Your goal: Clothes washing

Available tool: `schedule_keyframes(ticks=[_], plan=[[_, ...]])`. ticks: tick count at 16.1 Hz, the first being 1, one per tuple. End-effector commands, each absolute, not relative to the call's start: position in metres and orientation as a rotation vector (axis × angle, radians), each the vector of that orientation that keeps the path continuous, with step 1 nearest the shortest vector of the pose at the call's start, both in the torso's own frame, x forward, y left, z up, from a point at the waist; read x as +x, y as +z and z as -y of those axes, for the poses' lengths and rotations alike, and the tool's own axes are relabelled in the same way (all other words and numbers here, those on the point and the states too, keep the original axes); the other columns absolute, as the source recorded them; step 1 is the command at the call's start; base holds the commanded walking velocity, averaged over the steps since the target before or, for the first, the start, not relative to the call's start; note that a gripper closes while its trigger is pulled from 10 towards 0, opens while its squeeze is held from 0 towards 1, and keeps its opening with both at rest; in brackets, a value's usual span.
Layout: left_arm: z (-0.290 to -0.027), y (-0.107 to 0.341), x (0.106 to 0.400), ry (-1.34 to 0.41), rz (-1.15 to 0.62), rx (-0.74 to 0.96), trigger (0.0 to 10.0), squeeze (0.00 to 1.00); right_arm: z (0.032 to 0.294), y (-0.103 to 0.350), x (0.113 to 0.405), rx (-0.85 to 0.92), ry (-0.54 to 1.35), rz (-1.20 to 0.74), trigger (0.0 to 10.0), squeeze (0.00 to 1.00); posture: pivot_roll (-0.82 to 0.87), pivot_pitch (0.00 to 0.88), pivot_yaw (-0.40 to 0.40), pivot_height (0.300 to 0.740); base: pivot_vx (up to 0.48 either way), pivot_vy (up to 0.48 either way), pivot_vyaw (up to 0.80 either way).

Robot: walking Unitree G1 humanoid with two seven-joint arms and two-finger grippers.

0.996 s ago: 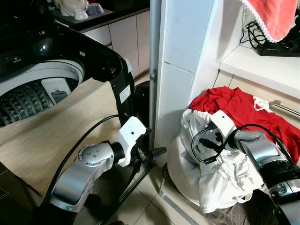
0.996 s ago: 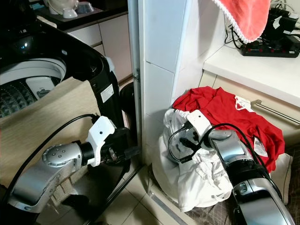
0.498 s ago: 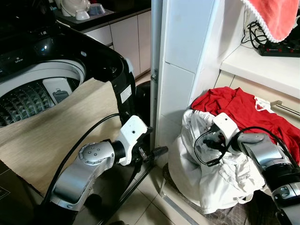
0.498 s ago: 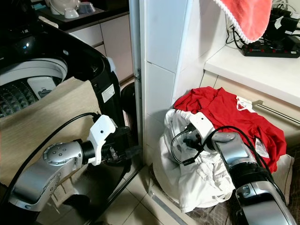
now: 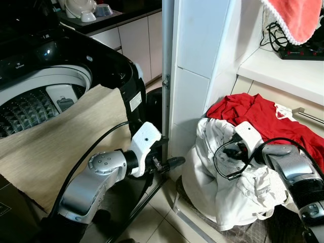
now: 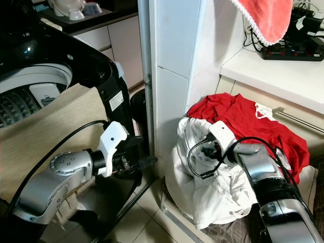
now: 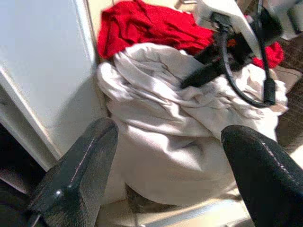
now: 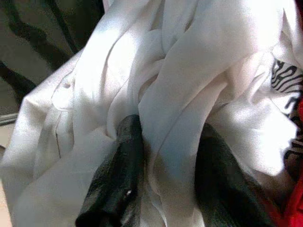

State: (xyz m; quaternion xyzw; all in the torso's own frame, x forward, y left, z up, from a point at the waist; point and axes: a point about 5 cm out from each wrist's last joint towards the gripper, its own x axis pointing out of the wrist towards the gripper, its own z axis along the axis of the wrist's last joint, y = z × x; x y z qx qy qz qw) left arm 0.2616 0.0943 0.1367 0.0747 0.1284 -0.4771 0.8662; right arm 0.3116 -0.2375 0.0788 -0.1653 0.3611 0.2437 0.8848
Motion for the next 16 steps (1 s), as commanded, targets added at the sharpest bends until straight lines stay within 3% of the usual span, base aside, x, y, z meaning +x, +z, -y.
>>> schedule_keyframes(ticks=[1,4,12,13,16], plan=[[-0.096,0.138,0.268,-0.966,-0.249,0.179,10.0,0.00,0.240,0.084,0.311,-0.314,0.514,-0.738,0.0,0.00,-0.06,0.000,0.064,0.740,0.000,0.000,0.00],[-0.099,0.151,0.287,-0.823,-0.161,0.152,10.0,0.00,0.249,0.122,0.317,-0.259,0.519,-0.605,0.0,0.00,-0.07,0.000,0.059,0.740,0.000,0.000,0.00],[-0.078,0.193,0.304,-0.880,0.023,0.083,10.0,0.00,0.246,0.245,0.319,0.048,0.657,-0.130,0.0,0.00,-0.08,0.000,0.068,0.740,0.000,0.000,0.00],[-0.071,0.204,0.306,-0.895,0.074,0.052,10.0,1.00,0.242,0.263,0.317,0.106,0.685,-0.052,0.0,0.00,-0.09,0.000,0.070,0.740,0.000,0.000,0.00],[-0.052,0.222,0.307,-0.966,0.141,0.001,10.0,1.00,0.227,0.292,0.311,0.197,0.802,0.057,0.0,0.00,-0.09,0.000,0.066,0.740,0.000,0.000,0.00]])
